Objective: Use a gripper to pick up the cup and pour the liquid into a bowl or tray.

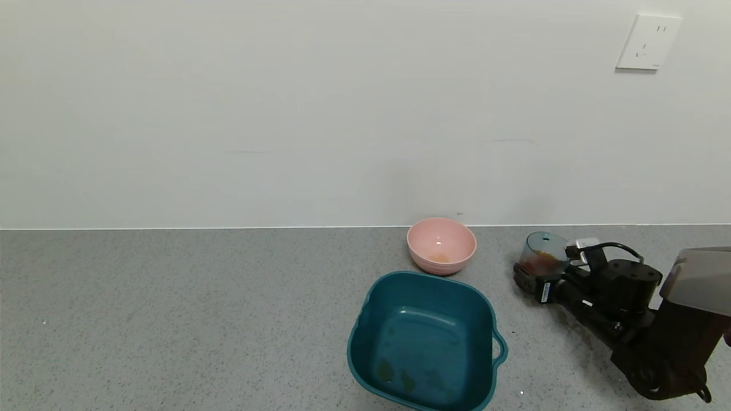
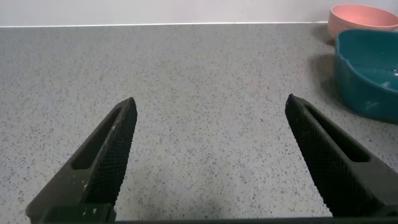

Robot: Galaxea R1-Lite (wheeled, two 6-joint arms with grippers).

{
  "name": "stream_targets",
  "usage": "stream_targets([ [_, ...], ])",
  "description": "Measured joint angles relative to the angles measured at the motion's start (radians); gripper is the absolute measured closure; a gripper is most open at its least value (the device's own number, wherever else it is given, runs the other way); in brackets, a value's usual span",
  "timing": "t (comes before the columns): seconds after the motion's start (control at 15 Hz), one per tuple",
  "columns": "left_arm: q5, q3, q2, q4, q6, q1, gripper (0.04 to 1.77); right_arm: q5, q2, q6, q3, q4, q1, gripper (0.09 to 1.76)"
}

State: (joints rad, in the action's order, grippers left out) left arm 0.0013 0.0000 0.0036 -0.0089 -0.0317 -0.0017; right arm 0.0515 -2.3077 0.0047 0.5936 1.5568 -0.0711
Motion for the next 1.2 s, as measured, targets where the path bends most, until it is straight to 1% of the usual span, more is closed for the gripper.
stream_targets([
  [0.27,0.000,0.000,0.000,0.000,0.000,0.000,0.09,0.000,-0.008,0.000,0.009,0.000,0.000,0.14],
  [0.33,0.000,0.000,0.000,0.000,0.000,0.000,0.09,0.000,-0.009,0.000,0.009,0.000,0.000,0.32],
  [0.4,0.000,0.000,0.000,0.000,0.000,0.000,0.09,0.002,-0.009,0.000,0.009,0.000,-0.001,0.46],
  [0.47,0.000,0.000,0.000,0.000,0.000,0.000,0.09,0.002,-0.009,0.000,0.008,0.000,-0.001,0.50],
  [0.87,0.000,0.000,0.000,0.000,0.000,0.000,0.09,0.007,-0.001,0.001,0.001,-0.001,0.000,0.52],
  [1.2,0.000,0.000,0.000,0.000,0.000,0.000,0.09,0.015,0.042,0.000,-0.028,-0.002,0.015,0.52],
])
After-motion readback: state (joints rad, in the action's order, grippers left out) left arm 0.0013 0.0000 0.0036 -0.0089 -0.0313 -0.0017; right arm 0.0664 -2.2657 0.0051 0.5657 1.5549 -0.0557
